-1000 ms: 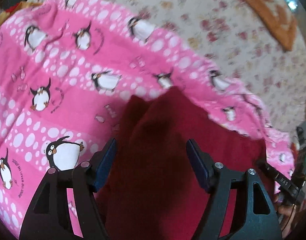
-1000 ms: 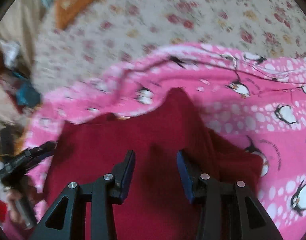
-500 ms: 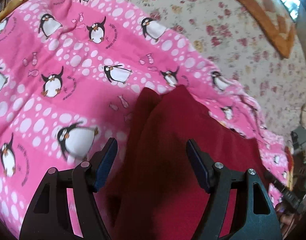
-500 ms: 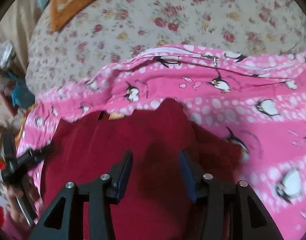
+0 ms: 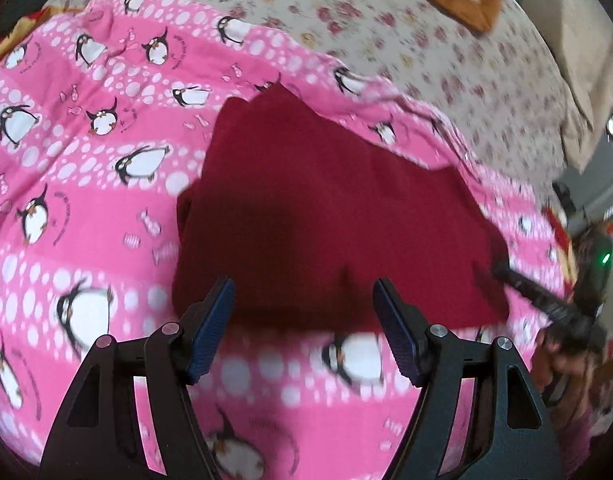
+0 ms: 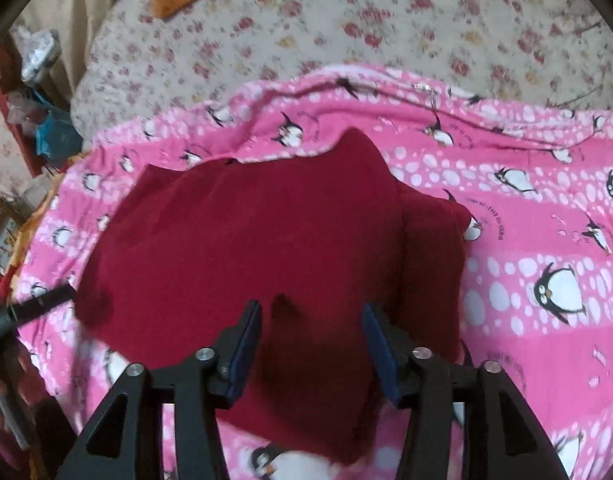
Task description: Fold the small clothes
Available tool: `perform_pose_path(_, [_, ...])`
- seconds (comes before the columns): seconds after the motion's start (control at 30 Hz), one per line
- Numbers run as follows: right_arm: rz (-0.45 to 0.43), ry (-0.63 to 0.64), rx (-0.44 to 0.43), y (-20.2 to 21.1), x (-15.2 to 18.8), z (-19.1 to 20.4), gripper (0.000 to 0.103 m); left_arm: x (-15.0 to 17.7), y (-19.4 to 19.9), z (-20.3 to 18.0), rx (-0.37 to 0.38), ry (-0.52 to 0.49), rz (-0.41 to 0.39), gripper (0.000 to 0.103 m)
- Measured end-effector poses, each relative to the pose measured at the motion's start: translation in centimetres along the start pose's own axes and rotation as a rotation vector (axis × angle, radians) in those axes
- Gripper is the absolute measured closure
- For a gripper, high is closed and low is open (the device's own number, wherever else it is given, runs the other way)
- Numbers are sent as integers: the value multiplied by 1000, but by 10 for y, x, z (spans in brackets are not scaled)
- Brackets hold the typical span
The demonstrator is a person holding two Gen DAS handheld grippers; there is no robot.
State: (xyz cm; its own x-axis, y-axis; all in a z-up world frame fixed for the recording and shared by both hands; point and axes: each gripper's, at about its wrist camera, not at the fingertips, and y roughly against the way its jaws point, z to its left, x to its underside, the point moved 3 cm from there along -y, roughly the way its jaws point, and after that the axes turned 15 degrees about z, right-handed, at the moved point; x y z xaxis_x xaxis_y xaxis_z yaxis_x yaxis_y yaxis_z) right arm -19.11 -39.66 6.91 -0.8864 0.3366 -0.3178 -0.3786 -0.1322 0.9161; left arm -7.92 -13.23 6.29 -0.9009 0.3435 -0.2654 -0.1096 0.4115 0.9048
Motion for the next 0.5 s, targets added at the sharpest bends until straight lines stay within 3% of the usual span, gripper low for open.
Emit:
perform_pose_path(0.07, [-29,-4,-29,7,9,3,24,13,1,-5,-29,-22,-28,31])
perform_pose_path(0.1, [-48,-7,-31,10,16,4,21,18,1,-7,-33,-22,-43,31])
perform_pose_path(0.27, [-72,-5,8,4,36,6,21,28,-4,-9,-43,9,-99,31])
perform_pose_path(0.4, [14,-68,-27,-20,41,-5,21,34,-7,-20,-132,-65,-196,31])
perform_pose_path(0.5, [-31,-65,-38,-17,44,-5,19,37,-15,-21,-122,-98,-215,31])
